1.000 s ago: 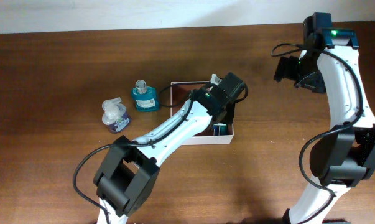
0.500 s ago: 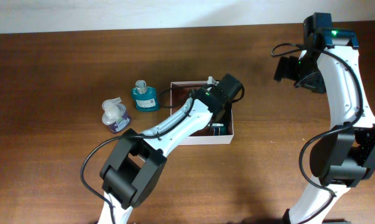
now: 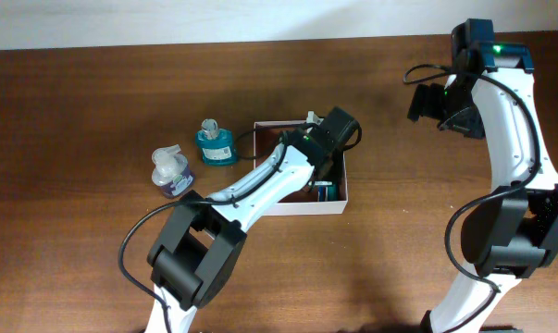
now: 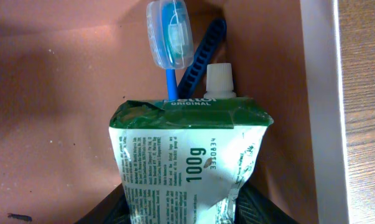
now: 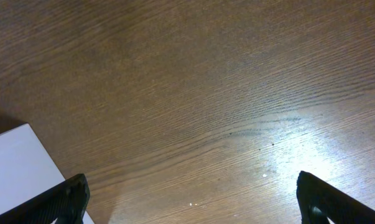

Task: Pack container
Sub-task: 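Lower the soap bar into the box with the left gripper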

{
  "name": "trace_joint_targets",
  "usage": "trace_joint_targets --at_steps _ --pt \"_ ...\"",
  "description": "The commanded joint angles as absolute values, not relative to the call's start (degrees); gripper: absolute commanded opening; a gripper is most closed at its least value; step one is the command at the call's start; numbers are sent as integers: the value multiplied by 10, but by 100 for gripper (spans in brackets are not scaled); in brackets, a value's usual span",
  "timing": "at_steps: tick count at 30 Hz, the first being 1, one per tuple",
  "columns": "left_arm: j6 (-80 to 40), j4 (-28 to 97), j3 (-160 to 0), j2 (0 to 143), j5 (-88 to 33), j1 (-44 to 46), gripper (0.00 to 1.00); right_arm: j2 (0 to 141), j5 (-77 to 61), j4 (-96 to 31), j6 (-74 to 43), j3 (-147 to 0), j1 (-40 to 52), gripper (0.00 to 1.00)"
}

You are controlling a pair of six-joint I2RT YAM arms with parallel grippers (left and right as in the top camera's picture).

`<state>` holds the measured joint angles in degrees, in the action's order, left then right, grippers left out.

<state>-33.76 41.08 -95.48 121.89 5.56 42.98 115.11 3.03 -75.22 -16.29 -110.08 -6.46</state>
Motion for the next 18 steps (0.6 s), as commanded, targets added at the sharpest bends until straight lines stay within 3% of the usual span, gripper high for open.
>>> trace_joint_targets --at_steps 1,9,12,18 --pt "-345 409 -964 1218 50 428 39 1143 37 -752 -163 -1107 -65 98" --pt "-345 409 -964 1218 49 428 41 1143 37 -752 -163 -1107 -65 99" --pt "-345 409 -964 1218 50 428 54 1143 37 -752 -163 -1107 -65 99" --pt "-345 409 -964 1218 50 428 55 1143 37 -752 -163 -1107 -65 98"
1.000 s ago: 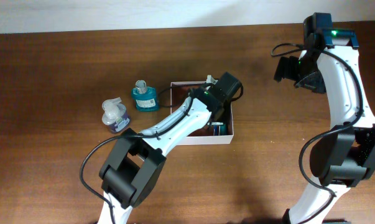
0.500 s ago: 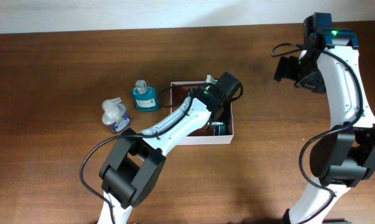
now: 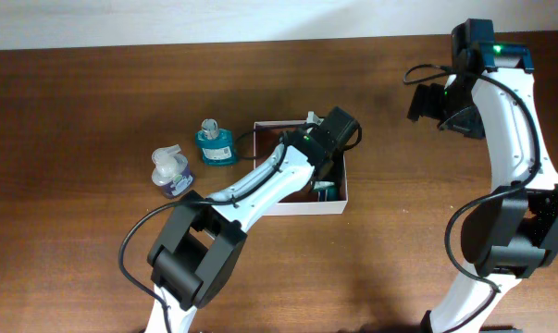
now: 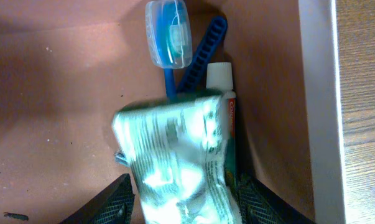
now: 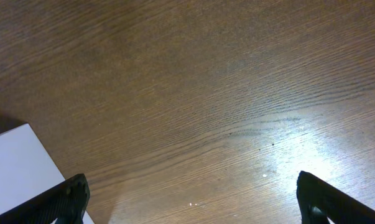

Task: Pack container
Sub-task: 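Lower the soap bar into the box with the left gripper, then open the left gripper and move it over the clear pump bottle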

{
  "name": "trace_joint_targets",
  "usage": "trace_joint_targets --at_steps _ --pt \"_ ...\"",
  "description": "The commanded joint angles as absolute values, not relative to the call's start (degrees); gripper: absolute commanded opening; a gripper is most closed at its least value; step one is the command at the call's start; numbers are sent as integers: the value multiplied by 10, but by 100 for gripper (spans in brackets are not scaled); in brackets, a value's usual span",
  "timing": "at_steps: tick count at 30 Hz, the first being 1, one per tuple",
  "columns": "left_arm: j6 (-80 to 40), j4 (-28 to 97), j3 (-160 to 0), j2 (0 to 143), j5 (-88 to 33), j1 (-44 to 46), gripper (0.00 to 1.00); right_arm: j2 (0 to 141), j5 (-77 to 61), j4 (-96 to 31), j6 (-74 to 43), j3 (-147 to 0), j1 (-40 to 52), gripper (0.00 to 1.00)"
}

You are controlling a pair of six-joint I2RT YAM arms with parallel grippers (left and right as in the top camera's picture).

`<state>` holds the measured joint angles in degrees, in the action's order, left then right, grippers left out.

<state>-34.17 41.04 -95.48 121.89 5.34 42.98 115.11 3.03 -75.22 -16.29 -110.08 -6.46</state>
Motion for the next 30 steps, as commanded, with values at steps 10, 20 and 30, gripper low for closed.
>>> trace_joint_targets --at_steps 10,20,30 --pt "-313 410 -967 1218 50 428 55 1143 37 -752 -163 -1107 -65 98" --pt "-284 441 -998 1169 110 403 55 1143 37 -752 -163 -1107 -65 98" --pt "-280 507 -1007 1015 111 323 55 1143 37 -752 -163 -1107 -65 98"
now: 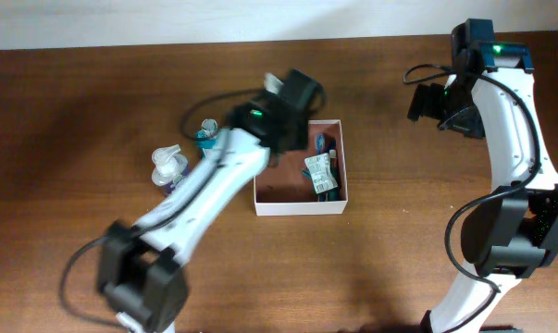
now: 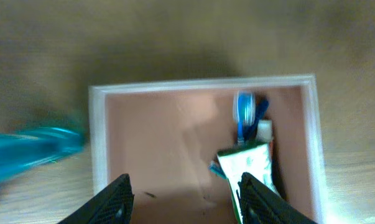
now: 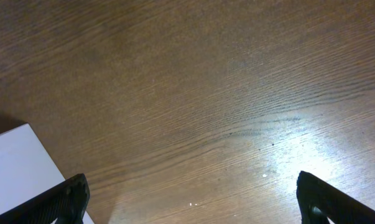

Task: Pack container
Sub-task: 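Open the left gripper and move it over the clear pump bottle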

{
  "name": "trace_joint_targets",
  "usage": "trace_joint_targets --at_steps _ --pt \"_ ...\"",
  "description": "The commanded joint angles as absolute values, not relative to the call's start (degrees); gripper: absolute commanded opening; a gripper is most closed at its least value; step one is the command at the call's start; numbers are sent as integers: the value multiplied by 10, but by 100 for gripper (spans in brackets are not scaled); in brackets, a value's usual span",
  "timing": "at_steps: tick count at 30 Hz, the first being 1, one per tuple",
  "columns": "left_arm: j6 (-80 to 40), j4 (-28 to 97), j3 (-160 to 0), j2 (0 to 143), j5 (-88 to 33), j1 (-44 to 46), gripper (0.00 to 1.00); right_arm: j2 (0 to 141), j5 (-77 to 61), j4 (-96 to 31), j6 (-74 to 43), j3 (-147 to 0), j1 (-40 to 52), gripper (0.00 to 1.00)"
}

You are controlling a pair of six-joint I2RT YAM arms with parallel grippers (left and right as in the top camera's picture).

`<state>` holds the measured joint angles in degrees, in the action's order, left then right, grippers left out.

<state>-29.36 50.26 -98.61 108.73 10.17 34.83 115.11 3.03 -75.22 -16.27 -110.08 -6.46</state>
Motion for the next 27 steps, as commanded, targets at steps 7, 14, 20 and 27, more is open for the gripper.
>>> trace_joint_targets --at_steps 7,14,20,27 --pt "-224 579 -1007 922 110 264 55 1143 37 -752 -163 -1107 -65 99" --pt "-222 734 -1006 911 110 181 59 1143 37 -752 -163 -1107 -65 99" --pt "-137 777 -1006 910 99 121 66 1143 37 -752 -163 -1107 -65 99" --pt "-3 772 -1004 915 28 59 70 1143 37 -752 -163 -1107 -65 98"
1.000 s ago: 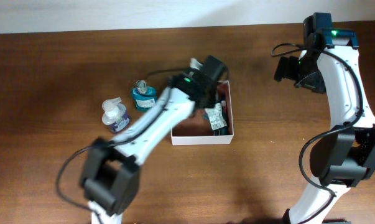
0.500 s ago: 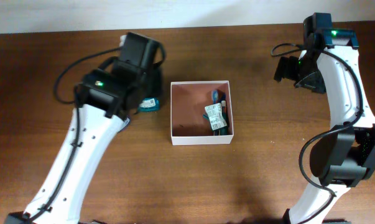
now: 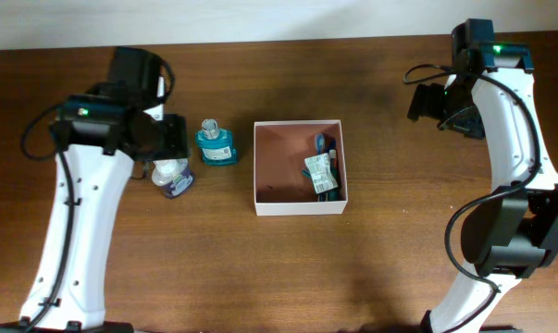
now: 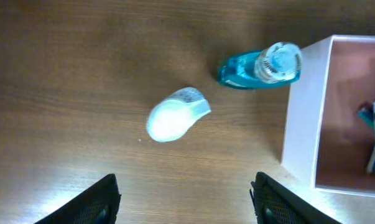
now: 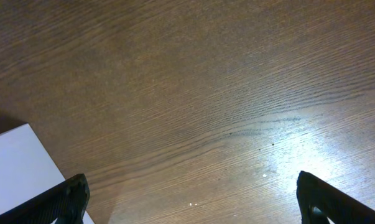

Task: Pack container
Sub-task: 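Open the left gripper and move it over the clear pump bottle, then lower the left gripper and close it on the pump bottle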

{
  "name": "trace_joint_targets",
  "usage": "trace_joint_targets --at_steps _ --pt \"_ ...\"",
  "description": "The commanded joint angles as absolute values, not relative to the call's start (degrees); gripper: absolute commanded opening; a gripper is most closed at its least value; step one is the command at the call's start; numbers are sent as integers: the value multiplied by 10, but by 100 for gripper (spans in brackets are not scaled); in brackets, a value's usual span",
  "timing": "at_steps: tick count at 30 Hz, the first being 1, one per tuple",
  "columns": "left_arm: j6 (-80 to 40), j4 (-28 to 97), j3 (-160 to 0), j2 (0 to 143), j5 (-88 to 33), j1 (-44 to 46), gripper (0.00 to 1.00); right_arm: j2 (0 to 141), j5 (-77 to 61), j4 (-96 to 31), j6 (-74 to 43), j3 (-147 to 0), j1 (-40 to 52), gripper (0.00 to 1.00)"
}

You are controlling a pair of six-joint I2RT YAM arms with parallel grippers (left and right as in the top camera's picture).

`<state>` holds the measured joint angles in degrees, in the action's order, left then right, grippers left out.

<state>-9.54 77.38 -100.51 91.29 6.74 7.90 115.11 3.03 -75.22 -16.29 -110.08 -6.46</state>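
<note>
The white box [image 3: 300, 205] with a brown floor sits mid-table. Along its right wall lie a green sachet [image 3: 319, 171], a blue toothbrush [image 3: 319, 143] and a small tube. Left of the box a teal bottle [image 3: 217, 145] and a white pump bottle [image 3: 172, 176] stand on the table. My left gripper [image 3: 161, 139] hovers open over the white pump bottle [image 4: 175, 118], the teal bottle [image 4: 262, 65] up and to the right in its view, and holds nothing. My right gripper [image 5: 190, 199] is open and empty over bare wood at the far right.
The box wall [image 4: 299, 106] fills the right edge of the left wrist view. A corner of the box [image 5: 19, 162] shows at the lower left of the right wrist view. The table's far edge meets a pale wall.
My left gripper has moved from above the box to the left, over the two bottles, still open. The sachet stays in the box. The right arm has not moved.
My left gripper was down in the box, shut on the green sachet beside the toothbrush. Then its fingers stood apart with the sachet loose between them. Then it was high over the box with the sachet lying inside, and now it is over the bottles.
</note>
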Motion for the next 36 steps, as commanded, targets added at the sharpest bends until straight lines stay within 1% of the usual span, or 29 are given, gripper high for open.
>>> trace_joint_targets --at_steps 1,7,11,19,27,31,36 --pt "10 769 -1003 917 25 55 70 1143 37 -752 -163 -1107 -65 98" --pt "96 752 -995 941 20 46 71 1143 37 -752 -163 -1107 -65 99" --pt "152 753 -980 966 -28 45 72 1143 37 -752 -163 -1107 -65 98" --pt "177 742 -951 1008 -28 30 72 1143 37 -752 -163 -1107 -65 99" --pt "181 704 -915 1013 -29 0 72 1143 37 -752 -163 -1107 -65 98" --pt "219 684 -899 1013 -64 -9 72 1143 37 -752 -163 -1107 -65 98" --pt "264 654 -882 1013 -67 -9 73 1143 37 -752 -163 -1107 -65 98"
